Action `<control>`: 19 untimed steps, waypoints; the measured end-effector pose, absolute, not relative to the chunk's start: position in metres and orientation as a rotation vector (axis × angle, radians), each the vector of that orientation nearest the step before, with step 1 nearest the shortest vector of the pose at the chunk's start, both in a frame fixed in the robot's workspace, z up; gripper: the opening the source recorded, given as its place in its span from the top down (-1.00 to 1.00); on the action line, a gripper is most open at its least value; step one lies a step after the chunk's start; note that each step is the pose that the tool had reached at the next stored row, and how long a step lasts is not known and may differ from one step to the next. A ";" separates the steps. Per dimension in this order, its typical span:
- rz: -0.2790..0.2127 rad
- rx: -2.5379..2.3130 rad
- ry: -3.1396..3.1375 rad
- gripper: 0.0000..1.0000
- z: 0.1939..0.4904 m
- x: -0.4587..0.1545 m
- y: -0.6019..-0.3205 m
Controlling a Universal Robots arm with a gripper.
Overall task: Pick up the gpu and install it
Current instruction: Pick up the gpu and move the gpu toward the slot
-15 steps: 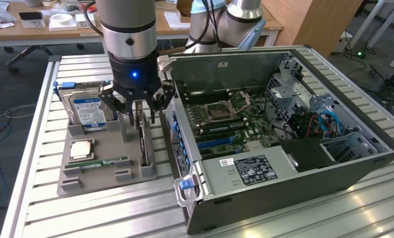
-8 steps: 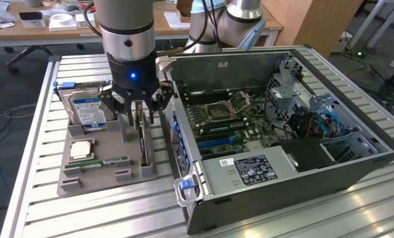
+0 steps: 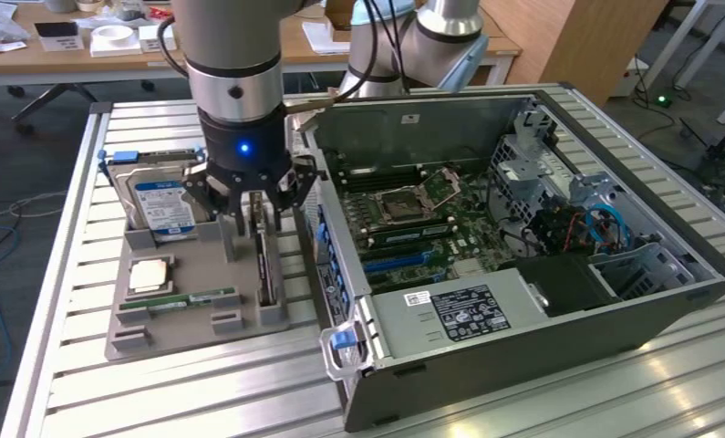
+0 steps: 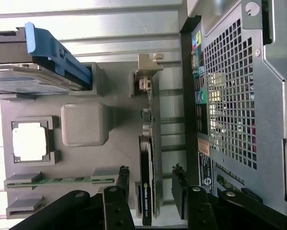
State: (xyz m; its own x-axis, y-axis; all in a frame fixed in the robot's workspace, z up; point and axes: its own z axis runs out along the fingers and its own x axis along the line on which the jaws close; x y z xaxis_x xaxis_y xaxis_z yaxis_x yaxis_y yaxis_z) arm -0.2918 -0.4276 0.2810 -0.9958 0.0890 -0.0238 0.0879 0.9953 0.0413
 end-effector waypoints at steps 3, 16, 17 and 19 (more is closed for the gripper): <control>0.063 0.138 3.112 0.02 0.276 -0.292 -0.428; 0.063 0.138 3.111 0.02 0.260 -0.293 -0.431; 0.063 0.138 3.111 0.02 0.259 -0.293 -0.431; 0.063 0.138 3.111 0.02 0.255 -0.293 -0.431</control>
State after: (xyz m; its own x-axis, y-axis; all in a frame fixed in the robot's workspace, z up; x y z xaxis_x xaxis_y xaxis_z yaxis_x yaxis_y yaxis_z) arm -0.2929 -0.4307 0.2552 -0.9957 0.0890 -0.0250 0.0880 0.9953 0.0414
